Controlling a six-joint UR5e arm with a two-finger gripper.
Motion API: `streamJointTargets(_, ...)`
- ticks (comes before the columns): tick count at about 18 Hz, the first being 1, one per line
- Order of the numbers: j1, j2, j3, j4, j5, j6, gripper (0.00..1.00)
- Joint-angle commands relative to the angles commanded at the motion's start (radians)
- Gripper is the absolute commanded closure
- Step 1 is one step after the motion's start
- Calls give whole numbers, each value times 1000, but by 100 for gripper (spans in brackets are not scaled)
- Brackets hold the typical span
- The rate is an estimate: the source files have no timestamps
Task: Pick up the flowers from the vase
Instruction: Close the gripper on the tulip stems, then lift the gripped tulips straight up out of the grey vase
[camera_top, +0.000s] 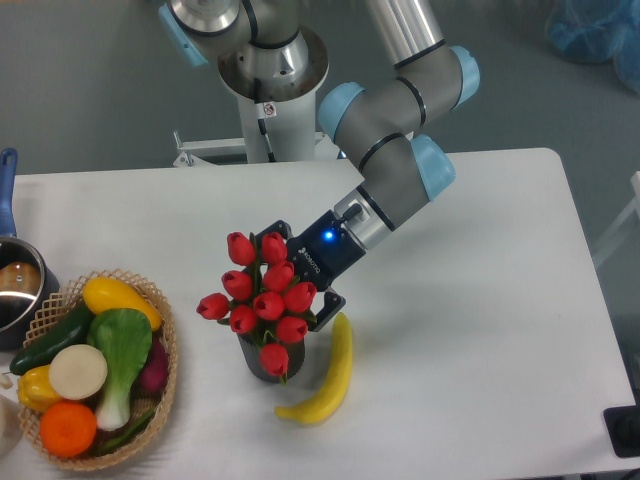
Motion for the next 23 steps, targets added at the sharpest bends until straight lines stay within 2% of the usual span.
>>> streamJointTargets(1, 0, 0, 0, -2, 0, -3, 3)
streamJointTargets(4, 2, 2, 2, -2, -2, -8, 26)
streamJointTargets(6, 5, 0, 2, -2, 0, -6, 31)
streamJointTargets(7, 8, 0, 2, -2, 0, -8, 38)
streamJointTargets(8, 8, 0, 0, -2, -2, -6, 41)
streamJointTargets(12, 12, -2, 0, -2, -58, -8, 42)
streamJointTargets(15, 18, -2, 2, -2, -61, -8, 43)
streamJointTargets(18, 21, 3, 2, -2, -63, -20, 51)
streamJointTargets(23, 34, 12, 2, -2, -74, -35, 52)
